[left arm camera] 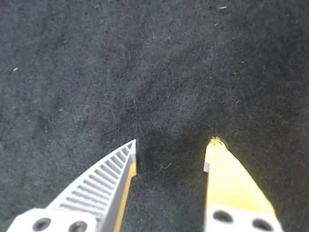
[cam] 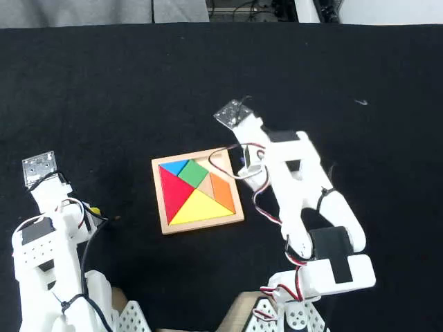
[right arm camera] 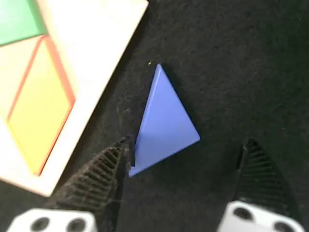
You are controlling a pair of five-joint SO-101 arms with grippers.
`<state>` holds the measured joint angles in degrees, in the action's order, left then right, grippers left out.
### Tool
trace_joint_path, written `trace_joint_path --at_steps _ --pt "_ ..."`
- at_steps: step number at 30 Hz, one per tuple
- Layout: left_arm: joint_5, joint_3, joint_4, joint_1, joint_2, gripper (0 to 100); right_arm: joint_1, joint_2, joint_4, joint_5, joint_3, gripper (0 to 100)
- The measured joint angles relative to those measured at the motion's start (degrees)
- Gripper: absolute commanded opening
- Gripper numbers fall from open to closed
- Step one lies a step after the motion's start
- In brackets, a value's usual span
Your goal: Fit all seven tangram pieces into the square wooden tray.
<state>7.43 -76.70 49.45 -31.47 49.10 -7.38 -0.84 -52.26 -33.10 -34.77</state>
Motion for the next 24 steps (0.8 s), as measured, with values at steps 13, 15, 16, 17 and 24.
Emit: trace_joint_path --at_steps 13,15,16,17,24 --pt "0.00 0.00 0.00 0.00 0.00 23 0.18 -14.86 -5.27 3.34 12.84 23.5" --pt "0.00 0.00 0.00 0.00 0.00 23 0.35 -16.35 -6.59 3.60 15.21 24.0" --pt "0.00 0.00 0.00 0.00 0.00 23 0.35 -16.62 -6.77 3.69 15.74 23.8" --pt "0.00 0.00 0.00 0.00 0.00 23 0.35 -16.70 -6.77 3.78 15.91 23.7" --pt "0.00 0.00 0.00 0.00 0.00 23 0.35 -16.70 -6.77 3.78 16.00 18.0"
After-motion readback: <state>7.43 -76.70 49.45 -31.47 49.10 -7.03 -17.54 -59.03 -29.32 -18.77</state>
